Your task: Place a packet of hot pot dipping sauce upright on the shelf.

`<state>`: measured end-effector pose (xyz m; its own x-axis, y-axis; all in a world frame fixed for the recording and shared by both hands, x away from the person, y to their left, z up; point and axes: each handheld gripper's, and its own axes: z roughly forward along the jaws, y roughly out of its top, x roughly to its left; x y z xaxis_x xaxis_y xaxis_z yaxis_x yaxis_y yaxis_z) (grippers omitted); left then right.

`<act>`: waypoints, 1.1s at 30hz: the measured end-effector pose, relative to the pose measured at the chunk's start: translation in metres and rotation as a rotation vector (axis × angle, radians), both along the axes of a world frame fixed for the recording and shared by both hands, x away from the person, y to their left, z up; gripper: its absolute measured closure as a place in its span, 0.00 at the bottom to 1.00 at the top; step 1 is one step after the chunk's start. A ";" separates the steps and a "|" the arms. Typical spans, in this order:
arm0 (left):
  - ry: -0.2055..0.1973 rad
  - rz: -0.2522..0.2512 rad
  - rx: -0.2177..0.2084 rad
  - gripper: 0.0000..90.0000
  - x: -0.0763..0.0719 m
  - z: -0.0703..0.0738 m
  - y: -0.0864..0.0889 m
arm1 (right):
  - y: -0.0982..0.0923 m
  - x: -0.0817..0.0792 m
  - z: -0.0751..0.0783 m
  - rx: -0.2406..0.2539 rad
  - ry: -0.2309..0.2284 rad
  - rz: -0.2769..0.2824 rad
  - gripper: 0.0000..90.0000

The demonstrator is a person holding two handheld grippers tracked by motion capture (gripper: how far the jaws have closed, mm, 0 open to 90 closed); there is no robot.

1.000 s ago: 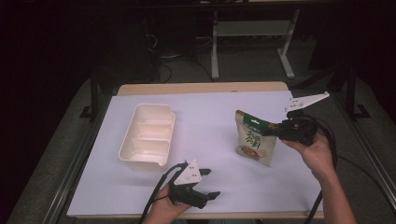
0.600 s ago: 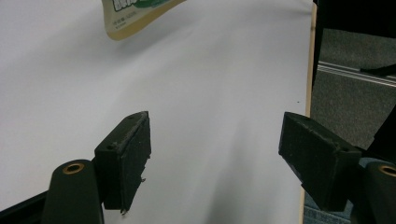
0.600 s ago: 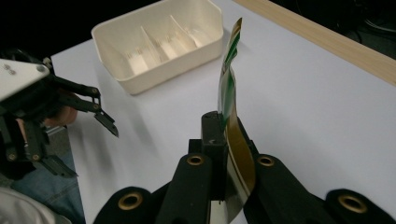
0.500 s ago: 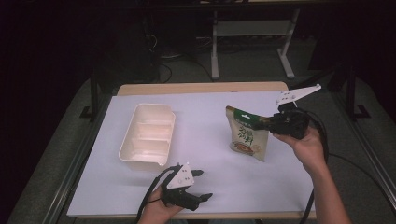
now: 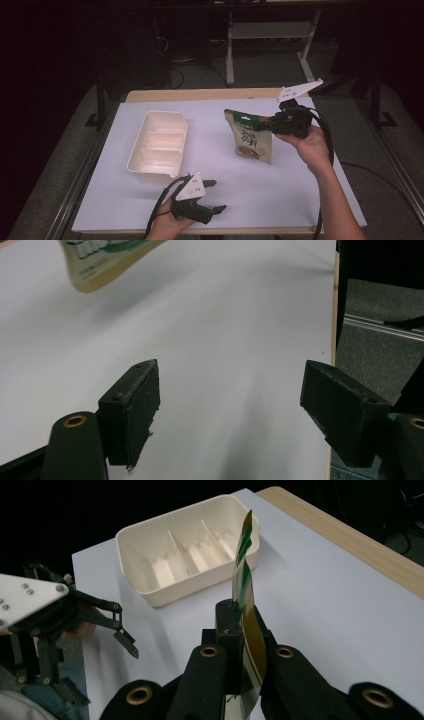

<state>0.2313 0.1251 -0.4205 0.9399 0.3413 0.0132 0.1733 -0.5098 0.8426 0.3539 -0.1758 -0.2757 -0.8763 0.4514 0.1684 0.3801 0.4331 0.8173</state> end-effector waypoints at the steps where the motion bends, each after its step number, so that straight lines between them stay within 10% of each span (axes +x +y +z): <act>1: -0.002 -0.001 0.000 0.26 0.000 0.000 0.000 | 0.003 0.002 0.000 0.000 -0.005 0.005 1.00; 33: -0.004 0.036 -0.036 0.26 0.003 -0.004 0.019 | 0.093 0.040 0.017 0.047 -0.015 0.112 1.00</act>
